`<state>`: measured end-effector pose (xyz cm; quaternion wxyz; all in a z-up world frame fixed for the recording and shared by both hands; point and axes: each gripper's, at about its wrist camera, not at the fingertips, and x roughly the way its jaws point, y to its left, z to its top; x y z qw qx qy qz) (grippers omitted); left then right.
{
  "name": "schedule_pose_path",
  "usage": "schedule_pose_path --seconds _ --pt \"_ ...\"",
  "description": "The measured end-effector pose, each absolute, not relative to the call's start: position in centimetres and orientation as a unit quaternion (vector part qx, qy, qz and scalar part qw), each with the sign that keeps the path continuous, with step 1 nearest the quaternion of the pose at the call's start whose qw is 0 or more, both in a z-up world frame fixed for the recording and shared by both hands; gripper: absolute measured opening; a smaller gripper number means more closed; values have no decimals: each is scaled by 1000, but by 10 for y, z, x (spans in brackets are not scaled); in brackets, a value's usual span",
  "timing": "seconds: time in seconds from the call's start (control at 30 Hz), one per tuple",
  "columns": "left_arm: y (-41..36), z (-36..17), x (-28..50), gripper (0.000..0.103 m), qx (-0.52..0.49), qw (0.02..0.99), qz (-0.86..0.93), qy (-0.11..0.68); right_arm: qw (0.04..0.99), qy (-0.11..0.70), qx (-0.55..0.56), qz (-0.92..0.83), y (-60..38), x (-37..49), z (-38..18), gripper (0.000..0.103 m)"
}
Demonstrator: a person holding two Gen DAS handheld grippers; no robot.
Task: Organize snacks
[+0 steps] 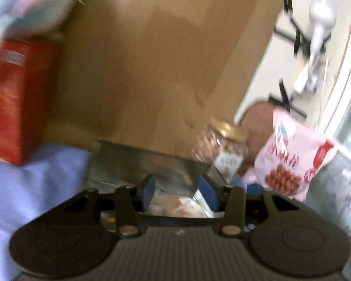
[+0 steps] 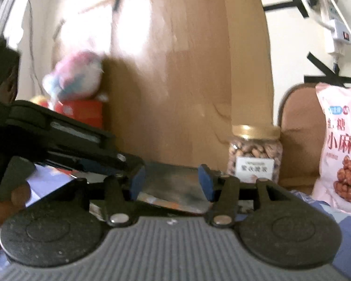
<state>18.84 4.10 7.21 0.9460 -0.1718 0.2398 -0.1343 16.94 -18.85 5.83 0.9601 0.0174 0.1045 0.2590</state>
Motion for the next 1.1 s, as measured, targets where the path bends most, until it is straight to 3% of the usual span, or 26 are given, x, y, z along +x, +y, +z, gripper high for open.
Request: schedule_pose_path --seconds 0.2,0.4,0.57,0.8,0.93,1.1 --pt "102 56 149 45 -200 943 -61 260 912 208 66 348 -173 179 61 49" --pt "116 16 167 45 -229 917 -21 326 883 313 61 343 -133 197 41 45" --pt "103 3 168 35 -214 910 -35 353 856 374 79 347 -119 203 24 45" --pt "87 0 118 35 -192 907 -82 365 858 350 14 375 -123 141 26 44" --pt "94 11 94 45 -196 909 -90 357 877 298 14 376 -153 103 36 44" --pt "97 35 105 45 -208 915 -93 334 920 269 34 285 -194 113 39 44"
